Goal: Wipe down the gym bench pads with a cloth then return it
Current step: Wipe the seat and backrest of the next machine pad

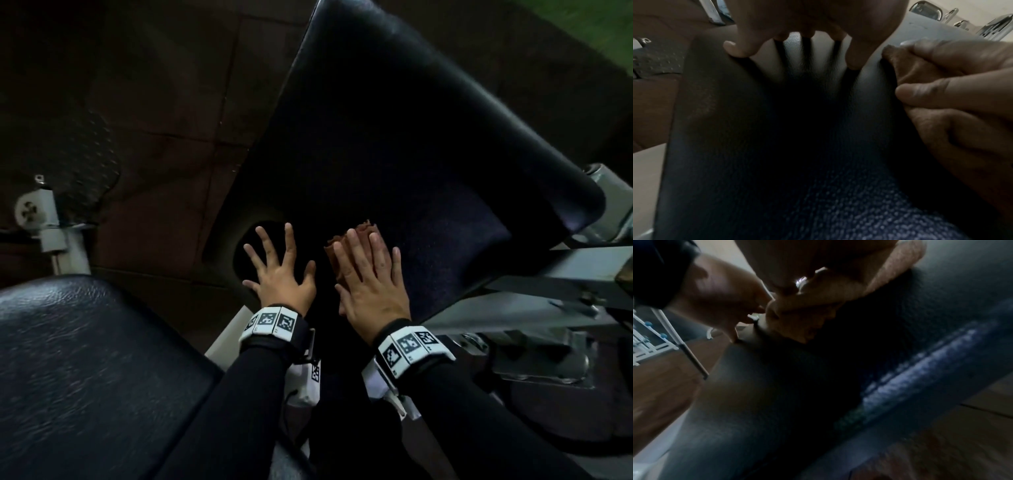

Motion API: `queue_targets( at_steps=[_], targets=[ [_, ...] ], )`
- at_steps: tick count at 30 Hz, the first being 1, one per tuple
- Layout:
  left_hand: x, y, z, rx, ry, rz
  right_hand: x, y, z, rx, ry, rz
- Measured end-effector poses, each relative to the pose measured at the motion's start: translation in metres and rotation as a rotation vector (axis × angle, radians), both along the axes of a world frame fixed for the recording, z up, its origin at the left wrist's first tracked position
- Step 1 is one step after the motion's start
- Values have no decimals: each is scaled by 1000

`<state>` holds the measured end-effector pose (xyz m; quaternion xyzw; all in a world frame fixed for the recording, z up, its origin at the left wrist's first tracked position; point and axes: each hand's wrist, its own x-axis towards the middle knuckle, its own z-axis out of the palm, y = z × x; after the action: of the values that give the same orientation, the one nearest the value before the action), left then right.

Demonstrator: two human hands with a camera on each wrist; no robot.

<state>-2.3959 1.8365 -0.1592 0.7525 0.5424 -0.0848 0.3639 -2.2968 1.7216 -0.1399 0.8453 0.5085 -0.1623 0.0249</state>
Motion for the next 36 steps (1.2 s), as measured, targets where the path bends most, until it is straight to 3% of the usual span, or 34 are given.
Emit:
queue_targets(
  at_steps=[4,8,13,25,36],
  targets=[
    [1,3,2,-53,12,-6,12,-9,2,57,-7,-3],
    [2,5,5,-85,14,-8,41,-30,14,168,-48,-155],
    [1,1,8,-68,30,-40,75,-69,25,333,-31,-215],
    [4,0,9,-58,90,-92,55,-104,10,713,359,-980],
    [1,12,25,-125,260,-278,93,-91,7,863,385,-1049]
  ],
)
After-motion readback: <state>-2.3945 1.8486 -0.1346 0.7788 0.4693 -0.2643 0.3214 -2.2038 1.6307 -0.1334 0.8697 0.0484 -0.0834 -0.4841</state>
